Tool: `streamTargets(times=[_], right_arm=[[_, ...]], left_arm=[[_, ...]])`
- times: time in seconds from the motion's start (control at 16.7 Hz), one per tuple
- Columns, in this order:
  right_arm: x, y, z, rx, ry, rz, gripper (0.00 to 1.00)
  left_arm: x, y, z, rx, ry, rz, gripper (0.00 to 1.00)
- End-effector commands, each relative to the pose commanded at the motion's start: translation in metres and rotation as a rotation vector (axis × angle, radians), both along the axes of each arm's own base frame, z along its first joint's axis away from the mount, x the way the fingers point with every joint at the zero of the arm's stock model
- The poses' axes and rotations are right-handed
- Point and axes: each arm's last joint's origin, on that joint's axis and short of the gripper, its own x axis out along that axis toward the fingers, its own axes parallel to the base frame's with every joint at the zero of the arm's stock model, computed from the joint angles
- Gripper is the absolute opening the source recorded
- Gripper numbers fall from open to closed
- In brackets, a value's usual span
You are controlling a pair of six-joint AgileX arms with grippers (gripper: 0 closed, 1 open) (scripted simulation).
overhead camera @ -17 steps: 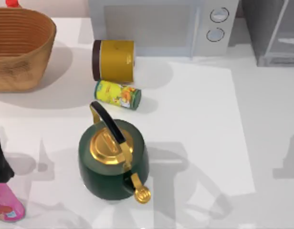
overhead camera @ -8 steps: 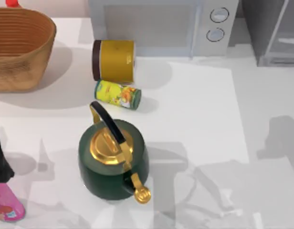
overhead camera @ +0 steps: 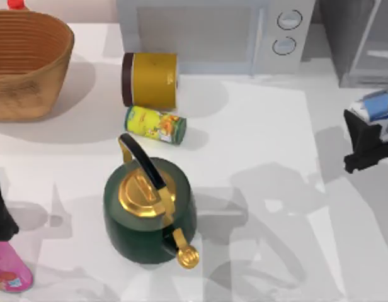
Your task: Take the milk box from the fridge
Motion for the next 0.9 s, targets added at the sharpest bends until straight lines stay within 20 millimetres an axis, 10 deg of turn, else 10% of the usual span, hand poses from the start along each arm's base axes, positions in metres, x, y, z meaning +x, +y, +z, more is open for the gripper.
streamTargets(times=[0.9], right_arm=[[0.077,0.061,-0.071,0.085,-0.181,0.340,0.00]], left_arm=[[0.000,0.000,0.000,0.000,0.000,0.000,1.00]])
